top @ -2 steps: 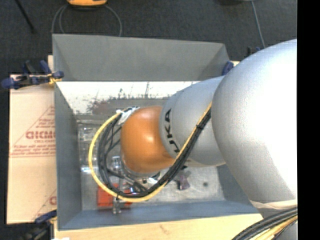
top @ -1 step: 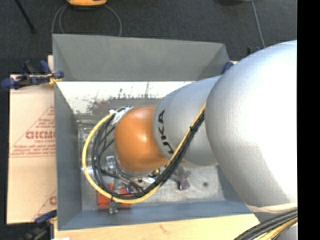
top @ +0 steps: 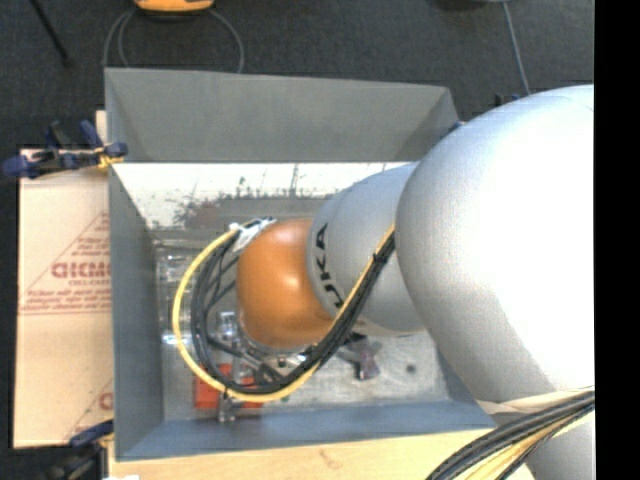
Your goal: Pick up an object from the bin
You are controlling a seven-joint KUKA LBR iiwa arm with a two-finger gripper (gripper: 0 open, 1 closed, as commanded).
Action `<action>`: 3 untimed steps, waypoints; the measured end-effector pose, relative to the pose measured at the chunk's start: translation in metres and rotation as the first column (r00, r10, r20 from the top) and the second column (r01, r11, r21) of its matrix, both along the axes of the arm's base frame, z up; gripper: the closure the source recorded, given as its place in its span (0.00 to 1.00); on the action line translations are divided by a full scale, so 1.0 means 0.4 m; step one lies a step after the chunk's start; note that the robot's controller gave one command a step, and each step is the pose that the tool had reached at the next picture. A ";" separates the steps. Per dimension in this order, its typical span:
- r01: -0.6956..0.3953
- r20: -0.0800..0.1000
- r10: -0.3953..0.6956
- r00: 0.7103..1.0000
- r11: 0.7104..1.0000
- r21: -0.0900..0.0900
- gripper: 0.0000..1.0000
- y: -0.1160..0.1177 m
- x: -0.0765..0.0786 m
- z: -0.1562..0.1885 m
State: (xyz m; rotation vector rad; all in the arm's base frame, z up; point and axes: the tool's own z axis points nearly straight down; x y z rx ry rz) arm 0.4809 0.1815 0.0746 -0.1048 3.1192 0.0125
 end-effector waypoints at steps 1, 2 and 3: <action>-0.172 0.012 0.172 0.985 0.985 -0.007 0.00 0.035 0.001 0.003; -0.168 0.004 0.168 0.986 0.986 -0.005 1.00 0.038 -0.005 0.002; -0.160 -0.014 0.160 0.987 0.987 -0.008 1.00 0.036 0.000 0.052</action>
Offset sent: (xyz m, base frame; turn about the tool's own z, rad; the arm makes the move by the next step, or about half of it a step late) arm -0.0091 0.0154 -0.0046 -0.1791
